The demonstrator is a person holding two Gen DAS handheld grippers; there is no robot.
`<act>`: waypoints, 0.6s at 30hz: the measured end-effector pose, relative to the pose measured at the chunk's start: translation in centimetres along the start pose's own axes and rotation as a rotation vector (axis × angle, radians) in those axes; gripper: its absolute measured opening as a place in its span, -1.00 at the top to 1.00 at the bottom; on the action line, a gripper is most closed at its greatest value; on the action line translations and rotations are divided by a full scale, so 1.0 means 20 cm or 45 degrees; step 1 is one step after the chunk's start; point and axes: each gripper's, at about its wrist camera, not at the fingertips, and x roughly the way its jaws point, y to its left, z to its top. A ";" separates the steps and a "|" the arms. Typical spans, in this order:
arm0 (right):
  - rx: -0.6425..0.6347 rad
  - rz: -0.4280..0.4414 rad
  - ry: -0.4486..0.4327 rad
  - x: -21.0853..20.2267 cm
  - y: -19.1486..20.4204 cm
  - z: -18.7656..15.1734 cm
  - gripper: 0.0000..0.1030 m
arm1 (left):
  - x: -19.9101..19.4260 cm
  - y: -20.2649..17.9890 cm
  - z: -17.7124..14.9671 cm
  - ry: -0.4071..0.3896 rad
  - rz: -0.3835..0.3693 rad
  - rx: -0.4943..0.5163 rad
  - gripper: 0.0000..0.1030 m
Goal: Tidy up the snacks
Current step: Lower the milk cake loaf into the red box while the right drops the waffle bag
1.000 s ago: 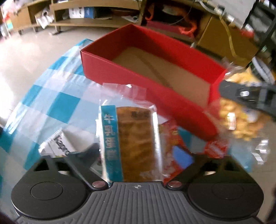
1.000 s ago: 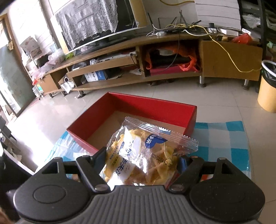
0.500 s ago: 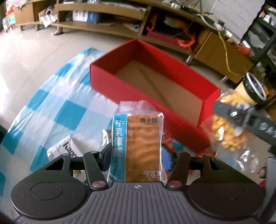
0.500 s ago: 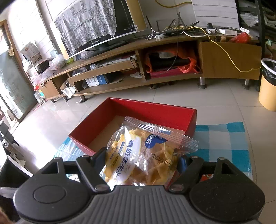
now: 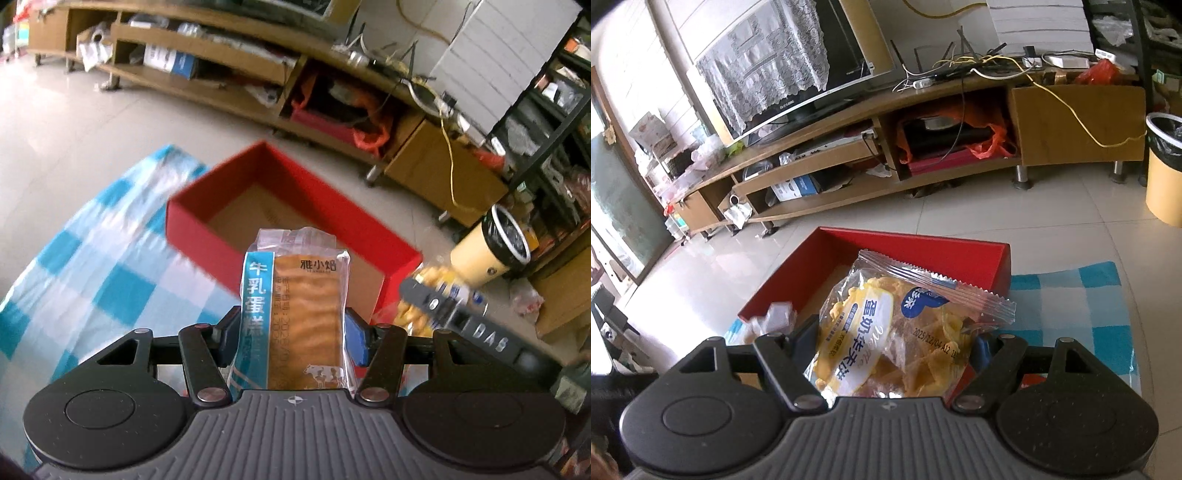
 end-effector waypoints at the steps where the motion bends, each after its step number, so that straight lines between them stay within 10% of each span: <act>1: 0.008 0.001 -0.001 0.02 0.00 0.01 -0.52 | 0.02 -0.01 0.02 -0.015 0.008 0.006 -0.23; 18: 0.005 -0.027 0.055 0.39 -0.07 0.12 -0.54 | 0.57 -0.04 0.30 -0.086 0.140 0.155 -0.37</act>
